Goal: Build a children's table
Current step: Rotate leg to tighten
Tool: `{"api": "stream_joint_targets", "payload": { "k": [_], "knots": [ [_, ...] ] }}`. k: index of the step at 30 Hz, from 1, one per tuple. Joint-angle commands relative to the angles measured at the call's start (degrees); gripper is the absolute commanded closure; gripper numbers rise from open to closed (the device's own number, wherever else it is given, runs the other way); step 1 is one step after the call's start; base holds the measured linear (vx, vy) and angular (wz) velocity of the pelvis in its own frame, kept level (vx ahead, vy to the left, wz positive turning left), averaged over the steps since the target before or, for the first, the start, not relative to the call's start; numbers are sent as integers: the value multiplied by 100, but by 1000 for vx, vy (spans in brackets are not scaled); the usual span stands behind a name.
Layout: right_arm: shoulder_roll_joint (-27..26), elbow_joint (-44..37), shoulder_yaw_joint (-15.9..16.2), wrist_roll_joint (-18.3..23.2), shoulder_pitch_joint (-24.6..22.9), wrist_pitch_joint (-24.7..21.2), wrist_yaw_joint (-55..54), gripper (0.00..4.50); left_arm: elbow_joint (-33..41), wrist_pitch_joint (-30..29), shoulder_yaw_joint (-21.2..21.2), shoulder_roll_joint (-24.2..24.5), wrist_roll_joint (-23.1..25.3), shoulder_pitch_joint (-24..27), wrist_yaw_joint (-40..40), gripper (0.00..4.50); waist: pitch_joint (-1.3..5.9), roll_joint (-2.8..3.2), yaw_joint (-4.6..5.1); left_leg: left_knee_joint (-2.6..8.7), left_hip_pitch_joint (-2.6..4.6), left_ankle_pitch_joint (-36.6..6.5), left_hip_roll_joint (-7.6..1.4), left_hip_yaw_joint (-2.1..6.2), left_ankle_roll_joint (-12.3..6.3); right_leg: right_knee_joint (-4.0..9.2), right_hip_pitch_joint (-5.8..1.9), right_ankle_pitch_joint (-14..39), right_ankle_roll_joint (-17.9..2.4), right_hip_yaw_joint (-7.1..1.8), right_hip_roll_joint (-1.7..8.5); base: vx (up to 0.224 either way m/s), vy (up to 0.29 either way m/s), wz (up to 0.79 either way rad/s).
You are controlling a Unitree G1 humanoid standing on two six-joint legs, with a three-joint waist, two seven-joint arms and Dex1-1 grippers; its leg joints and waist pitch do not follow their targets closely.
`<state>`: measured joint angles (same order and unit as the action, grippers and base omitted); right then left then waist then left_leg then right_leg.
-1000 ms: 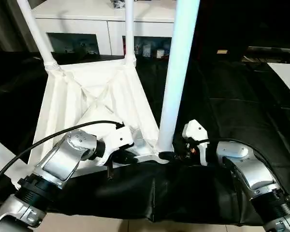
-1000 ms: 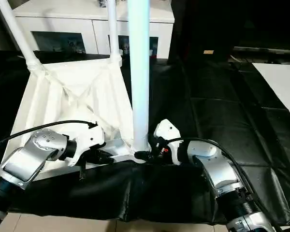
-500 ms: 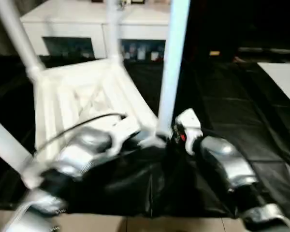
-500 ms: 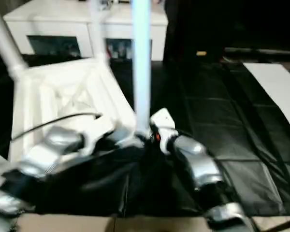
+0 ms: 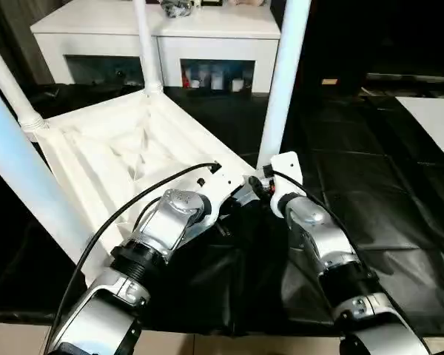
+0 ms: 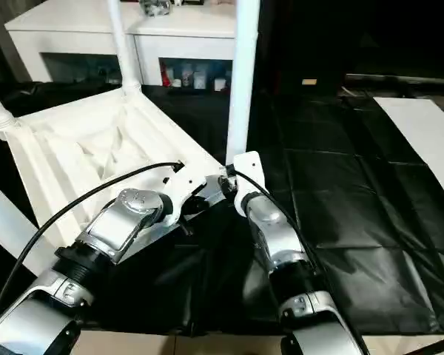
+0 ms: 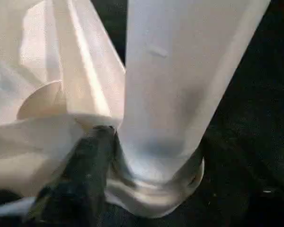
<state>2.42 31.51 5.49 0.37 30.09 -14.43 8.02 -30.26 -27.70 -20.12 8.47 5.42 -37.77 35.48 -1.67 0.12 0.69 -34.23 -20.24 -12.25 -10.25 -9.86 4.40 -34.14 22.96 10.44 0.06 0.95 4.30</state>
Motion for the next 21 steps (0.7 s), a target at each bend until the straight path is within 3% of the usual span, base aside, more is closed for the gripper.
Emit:
{"api": "stream_joint_targets", "payload": {
  "k": [1,3,8,11,14,15,16,19,21],
  "knots": [
    [-6,-163,37,37,-99,-13,59,120,-280,5,-126,98,169,86,-5,450,257,12,-14,452,-35,-1169,-171,40,-216,409,-256,988,-1277,-138,248,0,0,0],
    [93,-446,7,-108,-220,-77,-176,89,-350,83,-108,117,187,88,18,450,241,-5,-25,466,-30,-1262,-170,41,-178,433,-258,1194,-1211,-138,242,0,0,0],
    [484,-1475,1,-331,-784,-278,-133,87,-324,214,-125,161,170,120,94,450,230,10,-52,490,-34,-1297,-179,55,-124,446,-255,1290,-1025,-148,232,0,0,0],
    [564,-1978,-121,-170,-1098,-437,33,87,-359,416,-115,137,154,110,98,450,239,-5,-77,478,-39,-1211,-173,44,-190,439,-260,1049,-1024,-158,227,0,0,0],
    [727,-2749,-150,161,-1636,-579,467,87,-271,1146,-126,117,102,166,210,450,231,60,-98,491,-44,-1346,-180,59,-232,464,-265,1226,-994,-166,242,0,0,0],
    [747,-2858,-142,221,-1730,-620,520,87,-248,1309,-65,93,40,182,216,450,240,40,-90,485,-45,-1314,-187,58,-244,455,-265,1155,-1017,-164,239,0,0,0],
    [777,-2920,-110,232,-1834,-626,551,87,-120,1407,21,77,-82,228,294,407,238,47,-90,485,-49,-1294,-184,59,-259,452,-266,1134,-1049,-161,241,0,0,0],
    [805,-2988,-19,183,-1964,-625,579,87,363,1207,210,61,-409,397,519,373,233,74,-96,474,-62,-1196,-200,53,-246,436,-262,1147,-1182,-165,267,0,0,0],
    [766,-3124,8,189,-2024,-730,627,87,692,1149,220,133,-475,524,621,350,250,96,-99,449,-76,-916,-202,46,-300,390,-266,698,-1280,-165,249,0,0,0]
  ]
}}
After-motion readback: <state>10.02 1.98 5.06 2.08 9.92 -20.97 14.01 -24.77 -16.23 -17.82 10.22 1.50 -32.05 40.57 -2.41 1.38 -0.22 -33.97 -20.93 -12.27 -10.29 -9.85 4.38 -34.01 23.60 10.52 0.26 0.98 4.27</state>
